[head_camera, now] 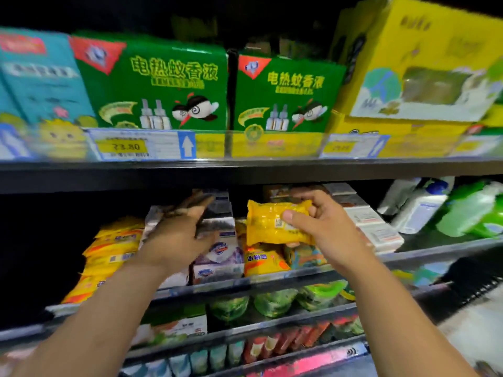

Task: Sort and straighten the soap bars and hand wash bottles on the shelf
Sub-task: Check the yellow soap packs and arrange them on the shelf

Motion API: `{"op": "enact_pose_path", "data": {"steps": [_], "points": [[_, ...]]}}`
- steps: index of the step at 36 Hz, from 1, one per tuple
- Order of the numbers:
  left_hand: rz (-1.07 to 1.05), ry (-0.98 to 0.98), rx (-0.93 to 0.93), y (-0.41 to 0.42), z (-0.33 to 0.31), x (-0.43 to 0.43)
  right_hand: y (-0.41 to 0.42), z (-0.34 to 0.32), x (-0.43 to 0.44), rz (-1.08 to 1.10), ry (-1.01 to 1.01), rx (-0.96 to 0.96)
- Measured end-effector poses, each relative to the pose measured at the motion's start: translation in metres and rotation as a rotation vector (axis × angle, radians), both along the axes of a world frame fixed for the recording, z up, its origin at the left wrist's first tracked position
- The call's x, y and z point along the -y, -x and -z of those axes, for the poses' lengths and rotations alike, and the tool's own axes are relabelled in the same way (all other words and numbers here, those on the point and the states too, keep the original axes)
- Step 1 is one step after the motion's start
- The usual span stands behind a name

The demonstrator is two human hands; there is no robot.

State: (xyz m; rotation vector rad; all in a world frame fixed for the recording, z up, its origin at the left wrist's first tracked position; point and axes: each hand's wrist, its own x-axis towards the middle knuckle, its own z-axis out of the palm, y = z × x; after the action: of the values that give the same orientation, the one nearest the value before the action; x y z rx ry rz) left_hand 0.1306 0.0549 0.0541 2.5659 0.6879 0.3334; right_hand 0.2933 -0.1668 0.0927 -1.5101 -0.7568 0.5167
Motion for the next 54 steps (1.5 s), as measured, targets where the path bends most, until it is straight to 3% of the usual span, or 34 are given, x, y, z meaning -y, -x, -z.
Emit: {"op": "enact_pose_path", "data": {"steps": [3, 8, 11, 17, 19, 22, 24, 27, 30, 32, 34, 37, 44, 48, 51, 54], "points": [[0.118, -0.001, 0.052, 0.026, -0.015, 0.032, 0.019, -0.007, 0.011, -0.01, -0.005, -0.089], [0.323, -0.186, 0.368, 0.061, -0.021, 0.073, 0.061, -0.014, 0.027, -0.035, 0.006, -0.118], [0.377, -0.297, 0.507, 0.077, -0.02, 0.089, 0.091, -0.021, 0.033, -0.071, -0.033, -0.23], [0.383, -0.313, 0.507, 0.111, -0.021, 0.095, 0.141, -0.023, 0.041, -0.129, -0.007, -0.316], [0.366, -0.224, 0.484, 0.125, -0.023, 0.094, 0.151, -0.022, 0.042, -0.135, -0.005, -0.348], [0.333, 0.065, 0.421, 0.144, -0.027, 0.103, 0.164, -0.022, 0.043, -0.156, -0.016, -0.437], [0.294, 0.132, 0.383, 0.152, -0.025, 0.112, 0.17, -0.023, 0.043, -0.149, -0.003, -0.471], [0.217, 0.204, 0.438, 0.157, -0.014, 0.116, 0.183, -0.024, 0.044, -0.154, 0.015, -0.515], [0.154, 0.507, 0.544, 0.163, -0.011, 0.121, 0.194, -0.024, 0.048, -0.18, -0.051, -0.595], [0.121, 0.701, 0.63, 0.168, -0.012, 0.128, 0.196, -0.021, 0.053, -0.251, -0.005, -0.53], [0.071, 0.845, 0.667, 0.172, -0.016, 0.134, 0.2, -0.019, 0.056, -0.307, 0.14, -0.345], [0.014, 0.946, 0.681, 0.177, -0.012, 0.137, 0.208, -0.018, 0.052, -0.201, 0.189, -0.195], [-0.043, 1.137, 0.775, 0.18, -0.016, 0.143, 0.213, -0.01, 0.04, -0.073, 0.061, -0.298], [0.107, 1.054, 0.667, 0.186, -0.008, 0.135, 0.205, -0.011, 0.041, -0.071, -0.031, -0.346], [0.132, 0.776, 0.538, 0.184, -0.005, 0.133, 0.2, -0.011, 0.042, -0.115, -0.077, -0.415], [0.02, 0.642, 0.667, 0.175, -0.006, 0.135, 0.194, -0.007, 0.044, -0.219, -0.094, -0.505]]}}
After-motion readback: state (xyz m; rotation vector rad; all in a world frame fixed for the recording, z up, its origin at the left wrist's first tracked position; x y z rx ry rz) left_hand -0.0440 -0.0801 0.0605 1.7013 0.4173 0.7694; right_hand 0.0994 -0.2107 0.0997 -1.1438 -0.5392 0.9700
